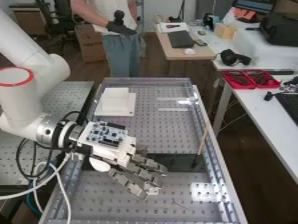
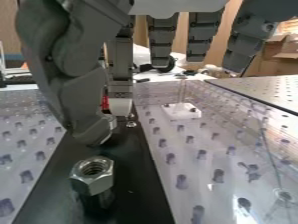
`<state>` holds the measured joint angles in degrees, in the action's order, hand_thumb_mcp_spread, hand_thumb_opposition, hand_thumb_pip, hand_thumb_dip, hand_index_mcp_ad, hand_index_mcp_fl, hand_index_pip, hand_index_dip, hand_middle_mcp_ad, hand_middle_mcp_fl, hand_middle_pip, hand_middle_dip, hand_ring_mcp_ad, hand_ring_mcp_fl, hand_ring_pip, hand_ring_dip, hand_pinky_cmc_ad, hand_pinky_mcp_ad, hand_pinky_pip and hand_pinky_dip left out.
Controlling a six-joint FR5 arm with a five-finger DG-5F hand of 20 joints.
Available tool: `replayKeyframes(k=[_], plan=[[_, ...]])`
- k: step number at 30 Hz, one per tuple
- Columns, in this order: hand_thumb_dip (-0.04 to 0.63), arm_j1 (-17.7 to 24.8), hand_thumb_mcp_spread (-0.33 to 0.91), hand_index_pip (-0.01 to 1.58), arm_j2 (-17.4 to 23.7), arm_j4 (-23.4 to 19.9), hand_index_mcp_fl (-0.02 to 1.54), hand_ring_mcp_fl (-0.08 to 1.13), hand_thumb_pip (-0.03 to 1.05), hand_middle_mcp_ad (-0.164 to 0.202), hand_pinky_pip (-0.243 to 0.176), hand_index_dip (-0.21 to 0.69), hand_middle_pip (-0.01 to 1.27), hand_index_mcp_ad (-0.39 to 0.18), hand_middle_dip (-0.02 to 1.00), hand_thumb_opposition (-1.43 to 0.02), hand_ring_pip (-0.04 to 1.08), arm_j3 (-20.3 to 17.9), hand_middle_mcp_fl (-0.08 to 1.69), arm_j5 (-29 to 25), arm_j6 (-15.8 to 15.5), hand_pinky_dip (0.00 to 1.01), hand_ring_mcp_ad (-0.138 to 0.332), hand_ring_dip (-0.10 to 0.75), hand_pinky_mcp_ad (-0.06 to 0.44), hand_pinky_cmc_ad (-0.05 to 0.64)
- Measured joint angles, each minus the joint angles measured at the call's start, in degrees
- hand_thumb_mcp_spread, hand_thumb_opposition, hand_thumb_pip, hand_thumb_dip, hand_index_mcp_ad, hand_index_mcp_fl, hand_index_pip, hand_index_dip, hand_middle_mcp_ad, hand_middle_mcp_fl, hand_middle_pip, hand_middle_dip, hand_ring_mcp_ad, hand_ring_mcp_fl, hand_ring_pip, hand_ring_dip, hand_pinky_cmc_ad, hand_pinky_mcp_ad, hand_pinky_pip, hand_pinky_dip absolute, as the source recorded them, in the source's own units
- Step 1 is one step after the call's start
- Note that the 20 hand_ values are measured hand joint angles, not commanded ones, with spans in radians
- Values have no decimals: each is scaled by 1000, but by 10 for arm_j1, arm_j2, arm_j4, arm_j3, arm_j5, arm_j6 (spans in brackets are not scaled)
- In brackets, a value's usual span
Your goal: Grab the bearing and place it in the white container
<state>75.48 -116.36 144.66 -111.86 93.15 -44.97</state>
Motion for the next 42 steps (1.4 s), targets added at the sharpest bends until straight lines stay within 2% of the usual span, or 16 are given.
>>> replayKeyframes(k=[25,42], plan=[[269,0,405,1489,-6,5,0,-2,648,59,-105,202,131,-169,155,-857,91,6,0,3,0,176,164,96,295,386],[269,-1,405,1515,-7,2,0,-2,648,56,-105,188,133,-169,155,-857,91,6,0,2,-1,176,145,96,295,384]])
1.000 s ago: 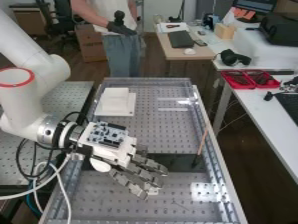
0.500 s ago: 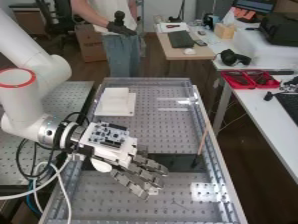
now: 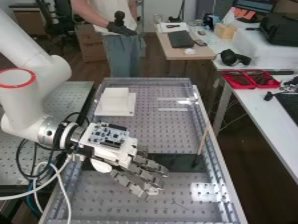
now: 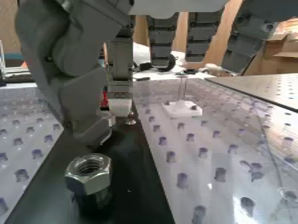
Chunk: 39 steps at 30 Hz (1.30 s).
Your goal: Grab the bearing and place it in the white container
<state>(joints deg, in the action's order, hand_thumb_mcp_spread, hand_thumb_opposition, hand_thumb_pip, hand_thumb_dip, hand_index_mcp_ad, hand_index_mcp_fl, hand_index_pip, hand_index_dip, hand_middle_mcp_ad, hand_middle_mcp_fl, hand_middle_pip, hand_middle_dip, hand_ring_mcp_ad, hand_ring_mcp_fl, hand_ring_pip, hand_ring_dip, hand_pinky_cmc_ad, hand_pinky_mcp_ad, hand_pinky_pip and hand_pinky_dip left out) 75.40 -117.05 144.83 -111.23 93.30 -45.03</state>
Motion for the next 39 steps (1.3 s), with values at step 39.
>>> replayKeyframes(k=[39], plan=[[269,1,401,1539,-2,-13,119,-2,646,58,-89,140,133,-164,155,-860,93,-2,2,1,0,182,145,96,293,382]])
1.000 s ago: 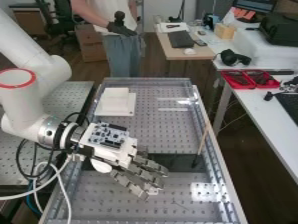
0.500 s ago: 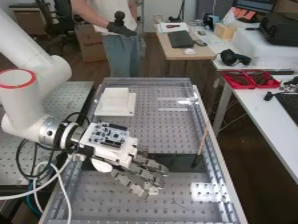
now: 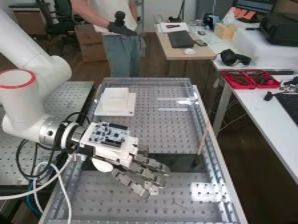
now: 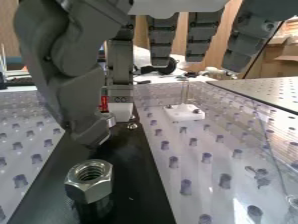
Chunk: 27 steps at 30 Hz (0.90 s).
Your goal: Grab the bearing and place it in the white container
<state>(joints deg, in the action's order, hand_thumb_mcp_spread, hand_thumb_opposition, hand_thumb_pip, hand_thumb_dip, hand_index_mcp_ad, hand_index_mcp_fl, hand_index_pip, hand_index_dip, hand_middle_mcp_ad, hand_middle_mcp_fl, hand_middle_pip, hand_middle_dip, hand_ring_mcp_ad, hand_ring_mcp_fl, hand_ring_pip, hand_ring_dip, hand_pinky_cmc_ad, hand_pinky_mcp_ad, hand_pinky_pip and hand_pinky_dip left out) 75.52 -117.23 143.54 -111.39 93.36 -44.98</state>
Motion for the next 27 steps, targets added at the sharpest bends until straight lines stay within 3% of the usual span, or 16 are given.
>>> replayKeyframes(k=[9,17,27], plan=[[269,1,401,1508,-1,1,201,-2,613,58,-75,136,133,-119,155,-860,93,1,0,-2,1,182,147,96,295,382],[269,2,398,1508,9,-5,265,-2,581,59,-75,133,133,-119,155,-860,93,-1,0,-2,10,182,145,96,291,380],[269,19,398,1494,65,-16,269,-2,581,59,-72,133,134,-119,161,-860,93,-17,3,-3,24,176,145,93,293,372]])
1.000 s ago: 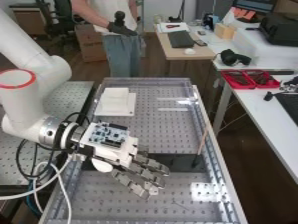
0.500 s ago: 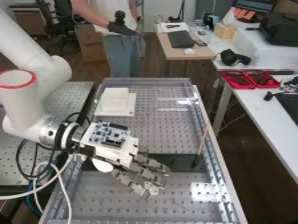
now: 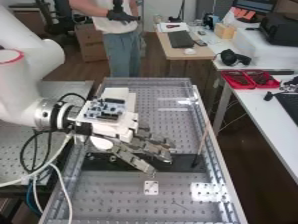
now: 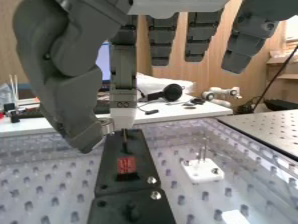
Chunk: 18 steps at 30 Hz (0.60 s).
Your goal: Grab the bearing and place it in the white container
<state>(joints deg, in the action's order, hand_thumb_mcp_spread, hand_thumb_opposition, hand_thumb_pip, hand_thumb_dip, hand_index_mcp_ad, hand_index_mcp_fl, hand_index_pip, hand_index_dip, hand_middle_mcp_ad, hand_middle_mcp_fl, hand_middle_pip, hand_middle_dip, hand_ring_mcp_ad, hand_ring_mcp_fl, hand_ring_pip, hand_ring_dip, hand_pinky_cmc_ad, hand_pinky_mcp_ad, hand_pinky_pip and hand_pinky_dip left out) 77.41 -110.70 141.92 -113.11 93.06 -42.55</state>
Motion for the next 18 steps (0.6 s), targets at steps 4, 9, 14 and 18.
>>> replayKeyframes(k=[4,9,14,18], plan=[[269,17,398,1494,26,4,269,-2,581,59,-61,136,136,-119,164,-860,96,-13,0,-4,5,182,145,96,295,370],[269,46,398,1492,57,16,269,-2,581,59,-61,136,133,-119,164,-860,96,-32,0,-13,5,182,145,96,295,370],[269,87,398,1489,88,27,271,-2,581,51,-61,136,136,-117,164,-860,96,-58,3,-31,0,182,129,96,295,363],[269,134,398,1494,115,32,271,-2,581,52,-61,136,136,-117,164,-860,96,-83,3,-67,2,182,127,96,295,363]])
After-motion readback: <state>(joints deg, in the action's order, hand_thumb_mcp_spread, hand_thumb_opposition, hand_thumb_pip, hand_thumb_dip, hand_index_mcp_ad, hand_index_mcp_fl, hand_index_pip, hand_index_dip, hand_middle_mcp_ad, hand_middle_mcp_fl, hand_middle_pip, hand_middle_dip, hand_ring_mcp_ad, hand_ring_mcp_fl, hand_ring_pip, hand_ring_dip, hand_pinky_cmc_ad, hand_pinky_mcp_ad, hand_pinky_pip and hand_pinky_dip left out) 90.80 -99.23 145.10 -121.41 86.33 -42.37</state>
